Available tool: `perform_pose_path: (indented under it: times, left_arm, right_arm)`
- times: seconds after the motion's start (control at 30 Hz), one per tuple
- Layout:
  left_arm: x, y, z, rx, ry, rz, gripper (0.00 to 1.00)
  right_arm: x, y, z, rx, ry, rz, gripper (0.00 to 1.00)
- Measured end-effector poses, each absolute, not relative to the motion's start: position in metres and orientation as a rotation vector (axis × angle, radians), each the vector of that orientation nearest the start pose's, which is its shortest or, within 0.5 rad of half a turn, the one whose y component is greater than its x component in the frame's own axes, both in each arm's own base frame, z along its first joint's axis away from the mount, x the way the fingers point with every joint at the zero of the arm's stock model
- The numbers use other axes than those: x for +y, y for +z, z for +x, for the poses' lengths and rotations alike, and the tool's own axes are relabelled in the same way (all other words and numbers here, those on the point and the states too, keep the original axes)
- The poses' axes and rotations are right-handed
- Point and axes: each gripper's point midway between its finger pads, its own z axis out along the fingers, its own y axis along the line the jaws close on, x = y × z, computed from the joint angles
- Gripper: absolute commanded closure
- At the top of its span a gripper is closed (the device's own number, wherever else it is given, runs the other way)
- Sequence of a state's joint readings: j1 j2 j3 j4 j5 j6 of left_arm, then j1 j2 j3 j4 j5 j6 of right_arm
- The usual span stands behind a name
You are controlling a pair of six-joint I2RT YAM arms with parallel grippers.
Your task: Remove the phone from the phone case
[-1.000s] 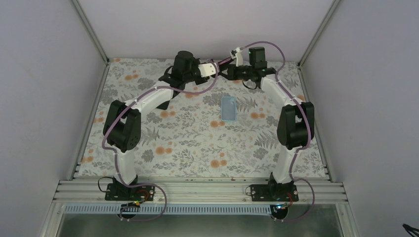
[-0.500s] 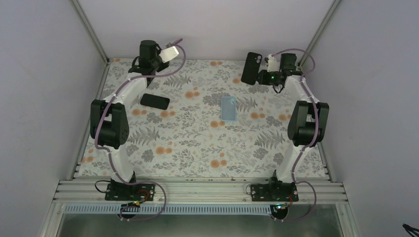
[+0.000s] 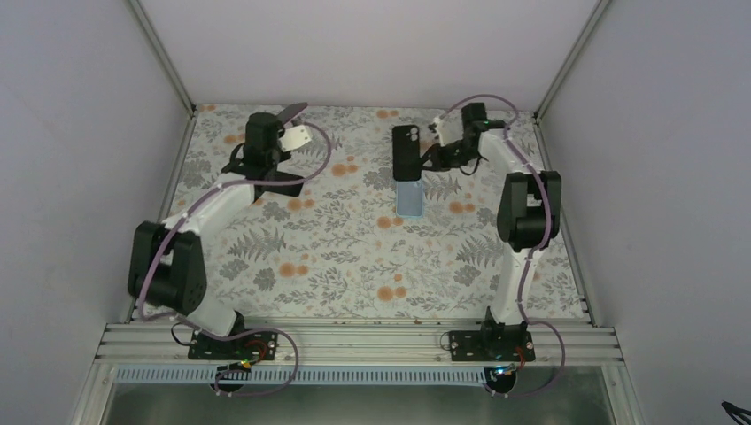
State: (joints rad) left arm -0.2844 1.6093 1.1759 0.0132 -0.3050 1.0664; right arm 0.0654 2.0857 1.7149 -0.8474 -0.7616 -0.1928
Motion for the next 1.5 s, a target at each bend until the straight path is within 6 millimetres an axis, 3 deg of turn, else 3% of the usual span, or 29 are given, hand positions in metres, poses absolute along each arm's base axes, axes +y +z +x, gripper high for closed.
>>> perform_pose_path:
  times: [0.23,0.33,0.43,0.57,0.67,1.0,1.17,1.23,1.4,1.5]
  left_arm:
    - [-0.029,0.244,0.418,1.756,0.957,1.004,0.97]
    - [-0.013,0.228,0.386,1.775,0.995,0.980,0.97]
    - [-0.001,0.189,0.355,1.830,1.017,1.012,0.97]
    - [0.014,0.134,0.317,1.915,1.051,1.086,0.98]
    - [0.025,0.108,0.294,1.955,1.087,1.115,0.98]
    - [0.037,0.071,0.259,1.962,1.130,1.174,0.98]
    - [0.039,0.061,0.260,1.947,1.167,1.182,0.95]
    - [0.040,0.059,0.263,1.949,1.183,1.180,0.86]
    - [0.039,0.040,0.259,1.971,1.193,1.271,0.45]
    - [0.030,0.036,0.251,1.932,1.181,1.325,0.33]
  right_arm:
    - [0.239,0.103,0.397,2.577,1.101,-0.823,0.97]
    - [0.274,0.095,0.372,2.581,1.134,-0.945,0.97]
    - [0.294,0.084,0.357,2.595,1.156,-1.012,0.97]
    - [0.303,0.070,0.349,2.631,1.165,-1.032,0.97]
    - [0.307,0.065,0.347,2.643,1.171,-1.040,0.97]
    - [0.310,0.066,0.349,2.658,1.187,-1.035,0.97]
    - [0.317,0.064,0.355,2.660,1.236,-1.031,0.97]
    - [0.318,0.060,0.354,2.675,1.261,-1.027,0.97]
    - [0.316,0.051,0.345,2.726,1.308,-1.010,0.85]
    - [0.315,0.049,0.343,2.737,1.316,-1.005,0.76]
